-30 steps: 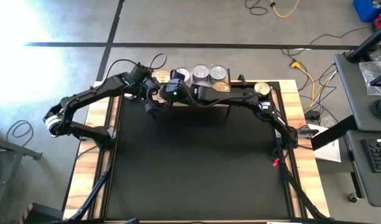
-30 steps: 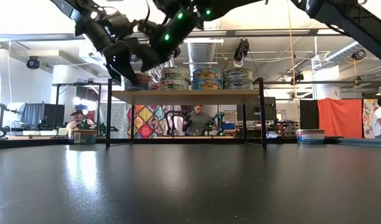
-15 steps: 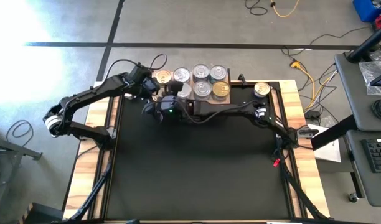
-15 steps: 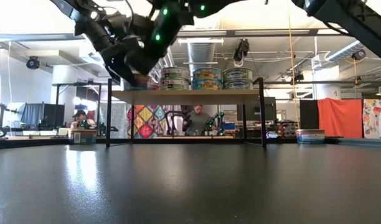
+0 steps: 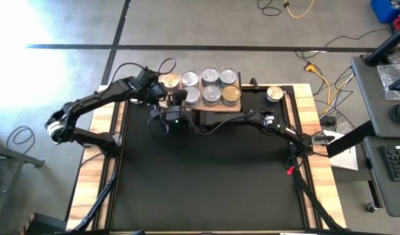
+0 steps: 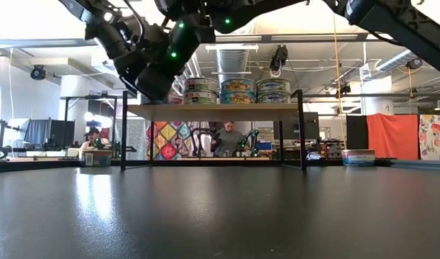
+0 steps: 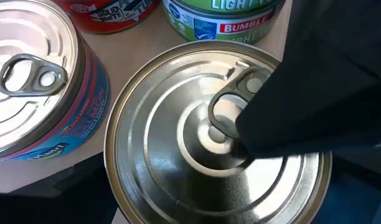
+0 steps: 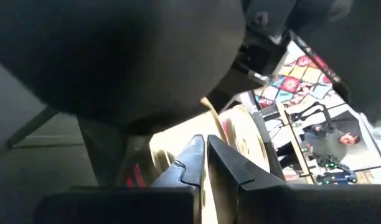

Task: Stack canned seafood by type on shelf
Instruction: Put the bottom right blue pink tuna can on the shelf aligned with the other blue pink tuna can

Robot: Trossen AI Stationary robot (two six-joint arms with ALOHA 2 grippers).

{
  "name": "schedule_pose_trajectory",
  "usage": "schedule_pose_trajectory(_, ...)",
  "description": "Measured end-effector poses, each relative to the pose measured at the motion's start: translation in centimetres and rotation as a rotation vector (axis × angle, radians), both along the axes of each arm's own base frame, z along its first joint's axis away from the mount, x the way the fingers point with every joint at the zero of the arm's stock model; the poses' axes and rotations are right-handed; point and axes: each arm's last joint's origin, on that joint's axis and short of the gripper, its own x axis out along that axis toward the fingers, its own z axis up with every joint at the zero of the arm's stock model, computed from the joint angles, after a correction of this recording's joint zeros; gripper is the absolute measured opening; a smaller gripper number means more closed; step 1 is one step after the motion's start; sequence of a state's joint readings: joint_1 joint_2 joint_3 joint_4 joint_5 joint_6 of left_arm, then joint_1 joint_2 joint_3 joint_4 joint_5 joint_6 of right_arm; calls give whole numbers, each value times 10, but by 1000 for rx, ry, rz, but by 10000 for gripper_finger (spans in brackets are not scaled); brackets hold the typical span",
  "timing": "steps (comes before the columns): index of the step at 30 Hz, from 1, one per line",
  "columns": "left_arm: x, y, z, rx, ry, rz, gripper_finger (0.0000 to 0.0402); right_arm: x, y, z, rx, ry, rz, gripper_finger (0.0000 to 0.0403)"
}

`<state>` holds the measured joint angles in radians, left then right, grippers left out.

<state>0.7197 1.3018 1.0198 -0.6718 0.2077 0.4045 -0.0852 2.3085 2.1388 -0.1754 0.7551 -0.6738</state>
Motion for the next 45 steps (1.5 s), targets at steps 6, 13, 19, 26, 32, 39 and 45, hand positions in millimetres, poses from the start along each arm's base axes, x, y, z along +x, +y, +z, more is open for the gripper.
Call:
schedule_pose_trajectory(6,-1,-1,2,-17,-13,24,400,-3,0,-5,54,14,-31,13)
schedule_pose_trajectory(13,-1,-1,2,-39,-29,56,400,-5,0,-8,125,-30,-73,13)
schedule_pose_trajectory(19,-1,-1,2,-35,-24,63,400,-1,3,3,145,-174,-69,13)
schedule_pose_trajectory(26,-1,0,2,-3,-6,94,400,-2,-9,1,268,-285,-85,13)
schedule_pose_trajectory(32,0,-1,2,15,6,89,400,-2,-10,1,245,-246,-56,13)
schedule_pose_trajectory(39,-1,-2,2,26,18,75,400,-4,-13,-2,344,-269,-53,13)
schedule_pose_trajectory(45,-5,-5,4,49,41,30,400,-9,-12,-7,375,-195,-68,13)
